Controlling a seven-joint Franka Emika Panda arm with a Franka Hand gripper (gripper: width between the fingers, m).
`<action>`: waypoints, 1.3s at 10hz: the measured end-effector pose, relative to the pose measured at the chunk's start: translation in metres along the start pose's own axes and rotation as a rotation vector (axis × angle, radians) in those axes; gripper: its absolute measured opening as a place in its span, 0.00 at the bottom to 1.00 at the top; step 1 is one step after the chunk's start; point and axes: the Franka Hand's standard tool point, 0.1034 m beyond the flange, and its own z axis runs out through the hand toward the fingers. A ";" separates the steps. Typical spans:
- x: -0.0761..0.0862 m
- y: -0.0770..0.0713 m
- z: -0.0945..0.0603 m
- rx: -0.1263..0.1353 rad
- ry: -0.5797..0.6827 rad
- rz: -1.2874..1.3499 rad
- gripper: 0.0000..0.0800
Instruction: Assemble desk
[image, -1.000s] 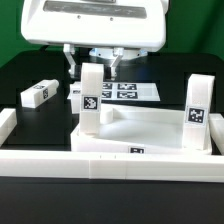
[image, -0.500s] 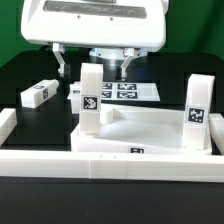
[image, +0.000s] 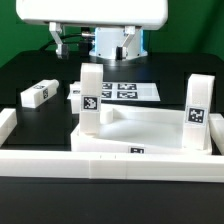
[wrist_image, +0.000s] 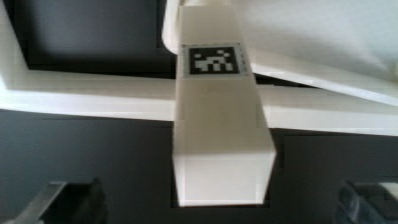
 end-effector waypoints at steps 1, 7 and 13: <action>-0.002 -0.002 0.001 0.009 -0.024 -0.001 0.81; -0.004 -0.001 0.019 0.072 -0.276 0.001 0.81; 0.000 0.007 0.025 0.030 -0.295 -0.092 0.81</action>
Offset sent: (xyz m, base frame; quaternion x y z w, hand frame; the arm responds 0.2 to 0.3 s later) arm 0.0109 -0.0135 -0.0120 -0.0171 -0.1324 -0.0126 0.9910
